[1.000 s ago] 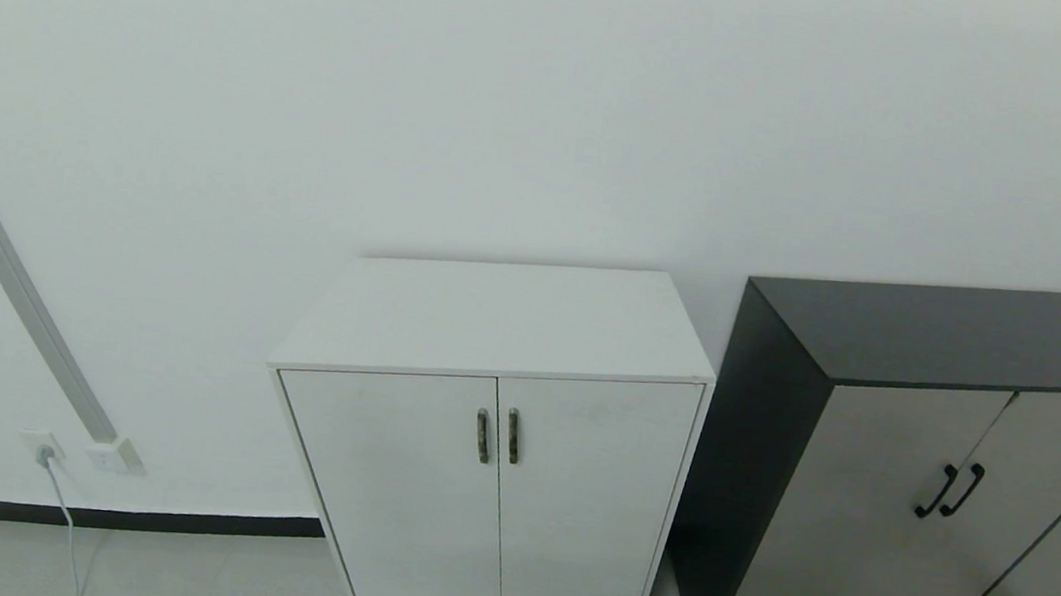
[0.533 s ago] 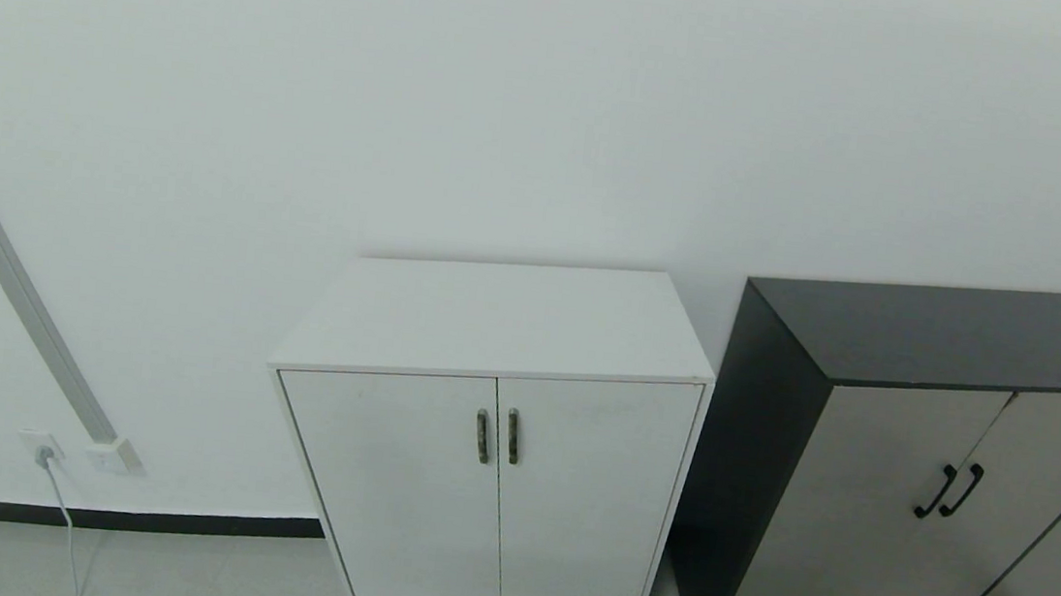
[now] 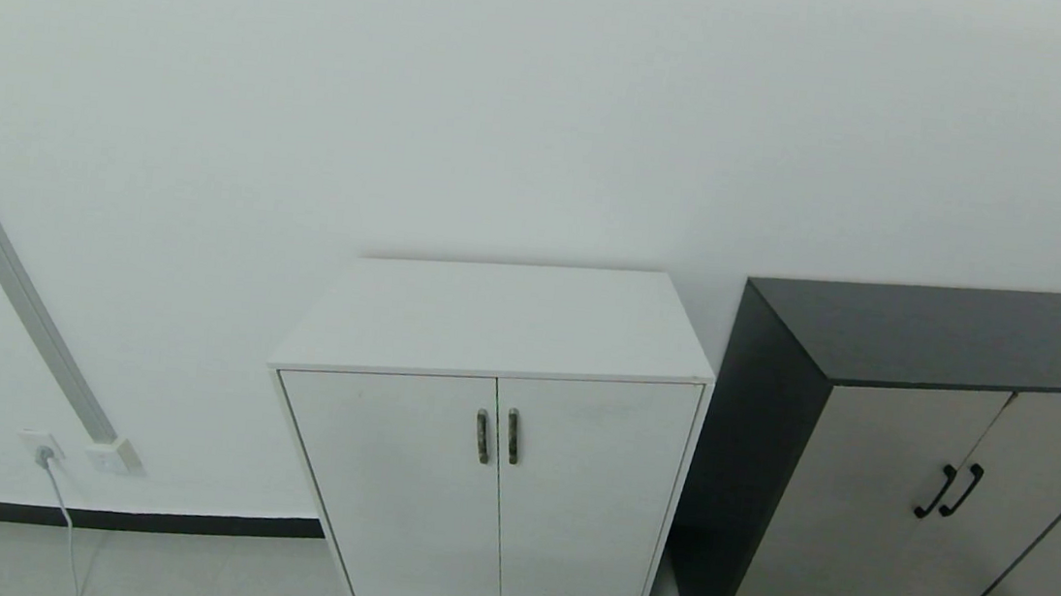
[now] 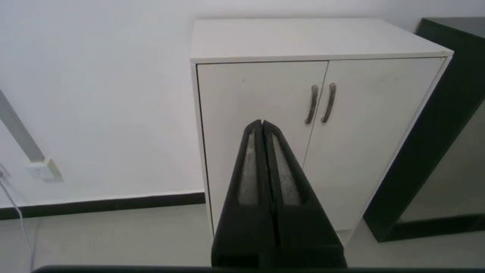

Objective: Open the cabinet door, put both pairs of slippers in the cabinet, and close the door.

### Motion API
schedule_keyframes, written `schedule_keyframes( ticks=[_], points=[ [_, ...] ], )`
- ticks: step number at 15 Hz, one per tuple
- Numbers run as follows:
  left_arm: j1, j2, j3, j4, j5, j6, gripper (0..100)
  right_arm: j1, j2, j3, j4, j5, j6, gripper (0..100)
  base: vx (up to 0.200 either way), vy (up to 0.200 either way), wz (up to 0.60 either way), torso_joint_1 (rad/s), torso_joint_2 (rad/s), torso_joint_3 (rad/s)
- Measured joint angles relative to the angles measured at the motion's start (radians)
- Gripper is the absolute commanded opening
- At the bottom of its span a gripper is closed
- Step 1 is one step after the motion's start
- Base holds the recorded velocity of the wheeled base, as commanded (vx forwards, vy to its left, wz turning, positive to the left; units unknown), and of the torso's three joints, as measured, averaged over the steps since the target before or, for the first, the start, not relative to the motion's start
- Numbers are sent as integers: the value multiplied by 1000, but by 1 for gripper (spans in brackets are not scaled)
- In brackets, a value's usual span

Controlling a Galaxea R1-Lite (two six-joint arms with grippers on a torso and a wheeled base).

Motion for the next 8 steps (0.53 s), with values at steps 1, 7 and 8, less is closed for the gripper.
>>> schedule_keyframes(
  ticks=[1,7,8],
  points=[
    [0,0,0,0,0,0,0,4,-11,5,20,5,-2,0,0,0,0,0,0,0],
    [-1,0,-1,0,-1,1,0,-73,-31,7,22,-34,-2,0,0,0,0,0,0,0],
    [0,0,0,0,-1,1,0,-91,-38,7,22,-34,-1,0,0,0,0,0,0,0]
  ],
)
